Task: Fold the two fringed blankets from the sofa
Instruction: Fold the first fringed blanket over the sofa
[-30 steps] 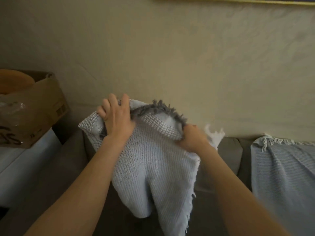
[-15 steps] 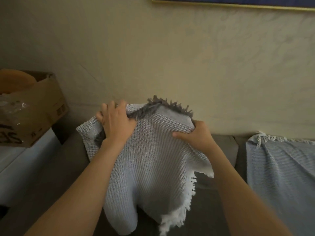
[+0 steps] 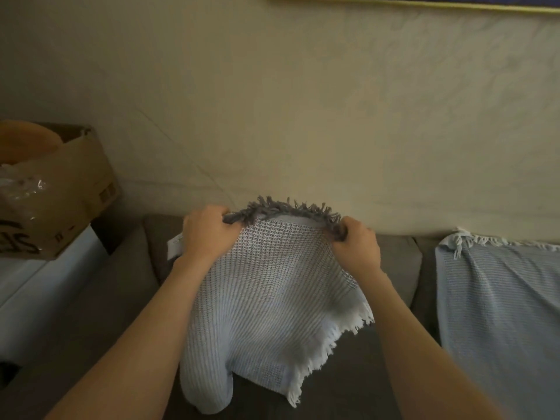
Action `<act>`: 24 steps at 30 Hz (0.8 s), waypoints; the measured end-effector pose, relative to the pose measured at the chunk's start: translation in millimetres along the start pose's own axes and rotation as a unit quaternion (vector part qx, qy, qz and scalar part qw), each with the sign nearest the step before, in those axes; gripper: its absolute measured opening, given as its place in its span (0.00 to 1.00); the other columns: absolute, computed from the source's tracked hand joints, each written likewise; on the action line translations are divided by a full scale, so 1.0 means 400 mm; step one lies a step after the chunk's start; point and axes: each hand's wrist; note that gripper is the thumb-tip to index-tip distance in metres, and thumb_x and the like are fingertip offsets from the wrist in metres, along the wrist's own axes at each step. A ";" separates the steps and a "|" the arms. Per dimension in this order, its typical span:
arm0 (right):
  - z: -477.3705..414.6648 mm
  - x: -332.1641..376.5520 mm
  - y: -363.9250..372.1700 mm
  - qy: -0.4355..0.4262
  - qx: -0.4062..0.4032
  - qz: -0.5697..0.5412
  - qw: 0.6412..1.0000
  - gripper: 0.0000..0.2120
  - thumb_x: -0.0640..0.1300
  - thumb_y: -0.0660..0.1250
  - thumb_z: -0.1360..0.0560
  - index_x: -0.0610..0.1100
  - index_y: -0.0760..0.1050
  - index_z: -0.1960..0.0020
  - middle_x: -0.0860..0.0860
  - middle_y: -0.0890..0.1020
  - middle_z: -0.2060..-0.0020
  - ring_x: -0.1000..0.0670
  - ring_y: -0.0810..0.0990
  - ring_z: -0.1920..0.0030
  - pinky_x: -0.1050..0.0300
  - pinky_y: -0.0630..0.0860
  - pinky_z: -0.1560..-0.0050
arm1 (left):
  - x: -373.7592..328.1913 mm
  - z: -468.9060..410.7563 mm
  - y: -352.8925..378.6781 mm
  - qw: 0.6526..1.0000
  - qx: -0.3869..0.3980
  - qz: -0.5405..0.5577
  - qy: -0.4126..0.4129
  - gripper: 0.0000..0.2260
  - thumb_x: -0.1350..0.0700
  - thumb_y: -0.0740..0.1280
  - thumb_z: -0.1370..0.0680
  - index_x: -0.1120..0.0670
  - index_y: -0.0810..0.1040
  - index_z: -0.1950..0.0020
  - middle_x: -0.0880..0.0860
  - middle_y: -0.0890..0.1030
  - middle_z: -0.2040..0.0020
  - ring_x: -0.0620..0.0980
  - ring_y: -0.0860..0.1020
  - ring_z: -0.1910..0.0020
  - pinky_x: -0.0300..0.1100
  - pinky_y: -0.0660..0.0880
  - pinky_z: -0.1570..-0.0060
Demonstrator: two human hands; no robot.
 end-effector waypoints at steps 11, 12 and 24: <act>-0.016 0.015 0.038 0.042 -0.004 0.002 0.999 0.04 0.39 0.64 0.19 0.43 0.77 0.46 0.46 0.80 0.64 0.43 0.79 0.66 0.54 0.70 0.72 | -0.029 0.025 0.024 0.970 0.175 -0.090 0.143 0.13 0.63 0.64 0.18 0.52 0.67 0.36 0.53 0.79 0.56 0.56 0.78 0.61 0.49 0.70 0.68; -0.019 0.018 0.039 0.054 -0.007 0.000 0.998 0.04 0.38 0.63 0.20 0.42 0.78 0.49 0.46 0.79 0.65 0.43 0.78 0.67 0.55 0.70 0.72 | -0.048 0.036 0.020 0.964 0.192 -0.078 0.164 0.16 0.64 0.64 0.18 0.51 0.65 0.35 0.52 0.79 0.54 0.55 0.77 0.62 0.47 0.67 0.68; -0.076 0.038 0.030 0.070 -0.033 -0.031 0.997 0.10 0.35 0.63 0.25 0.46 0.71 0.62 0.47 0.74 0.71 0.41 0.73 0.69 0.58 0.62 0.72 | -0.163 0.050 0.058 0.884 0.418 -0.105 0.182 0.35 0.64 0.64 0.22 0.37 0.66 0.18 0.52 0.74 0.26 0.46 0.73 0.51 0.32 0.65 0.68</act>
Point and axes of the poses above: each hand's wrist, its own z-axis away from the middle knuckle, its own y-axis out of the palm, x = y × z
